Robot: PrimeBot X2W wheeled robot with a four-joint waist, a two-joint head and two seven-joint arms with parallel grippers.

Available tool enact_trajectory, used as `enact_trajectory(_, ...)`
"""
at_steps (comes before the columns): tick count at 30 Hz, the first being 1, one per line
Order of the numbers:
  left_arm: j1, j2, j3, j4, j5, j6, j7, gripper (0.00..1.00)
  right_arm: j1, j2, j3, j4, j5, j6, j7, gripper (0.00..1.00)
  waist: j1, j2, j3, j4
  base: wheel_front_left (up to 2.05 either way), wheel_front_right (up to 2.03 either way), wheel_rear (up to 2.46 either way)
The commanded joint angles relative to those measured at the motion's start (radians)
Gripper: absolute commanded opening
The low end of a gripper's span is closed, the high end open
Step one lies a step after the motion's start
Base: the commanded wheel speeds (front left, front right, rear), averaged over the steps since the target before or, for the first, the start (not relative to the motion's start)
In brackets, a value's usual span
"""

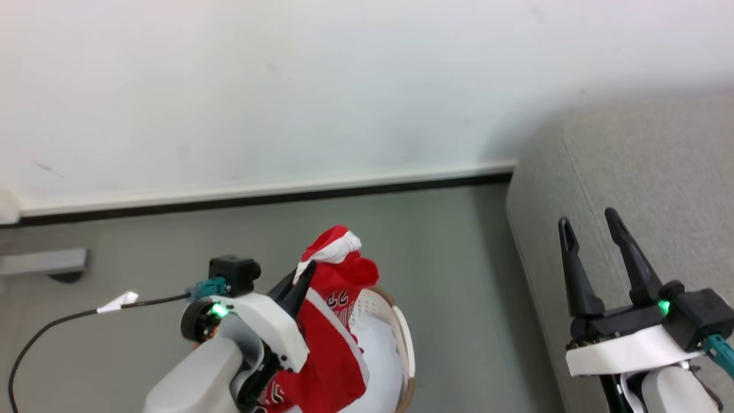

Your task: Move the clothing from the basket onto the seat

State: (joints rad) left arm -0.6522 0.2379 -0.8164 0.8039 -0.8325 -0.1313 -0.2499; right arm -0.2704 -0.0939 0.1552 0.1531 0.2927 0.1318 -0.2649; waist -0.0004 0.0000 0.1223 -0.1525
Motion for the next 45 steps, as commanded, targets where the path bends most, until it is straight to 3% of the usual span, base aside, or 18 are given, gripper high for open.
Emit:
enact_trajectory(1,-0.004,0.006,0.001,-0.012,0.006,0.002,-0.008,0.0,0.02,-0.007,-0.003,0.004,0.006,-0.002,0.001,1.0,0.0004,0.0,-0.061,0.05,0.0,0.0,0.0)
enact_trajectory(7,-0.001,0.027,0.04,-0.139,0.035,0.02,-0.015,0.0,0.081,-0.002,0.003,0.004,0.014,-0.002,0.001,1.0,0.0004,0.0,-0.128,0.076,0.0,0.0,0.0)
enact_trajectory(16,-0.013,0.079,0.086,-0.358,0.044,0.088,0.002,0.0,0.132,-0.008,0.061,-0.015,0.042,-0.002,0.001,1.0,0.0004,0.0,-0.164,0.089,0.0,0.0,0.0)
enact_trajectory(21,0.002,0.1,0.089,-0.438,0.035,0.116,0.033,0.0,0.126,-0.027,0.144,-0.01,0.065,-0.002,0.001,1.0,0.0004,0.0,-0.165,0.091,0.0,0.0,0.0)
enact_trajectory(25,0.012,0.103,0.081,-0.48,0.032,0.129,0.05,0.0,0.109,-0.057,0.268,-0.001,0.114,-0.002,0.001,1.0,0.0004,0.0,-0.164,0.097,0.0,0.0,0.0)
enact_trajectory(30,0.012,0.09,0.064,-0.513,0.033,0.128,0.069,0.0,0.067,-0.089,0.411,0.019,0.176,-0.002,0.001,1.0,0.0004,0.0,-0.165,0.112,0.0,0.0,0.0)
enact_trajectory(36,0.004,0.061,0.034,-0.535,0.026,0.114,0.088,0.0,-0.015,-0.1,0.559,0.129,0.234,-0.002,0.001,1.0,0.0004,0.0,-0.172,0.142,0.0,0.0,0.0)
enact_trajectory(45,-0.008,0.008,-0.017,-0.561,0.026,0.091,0.113,0.0,-0.121,-0.057,0.662,0.354,0.364,-0.002,0.001,1.0,0.0004,0.0,-0.176,0.203,0.0,0.0,0.0)
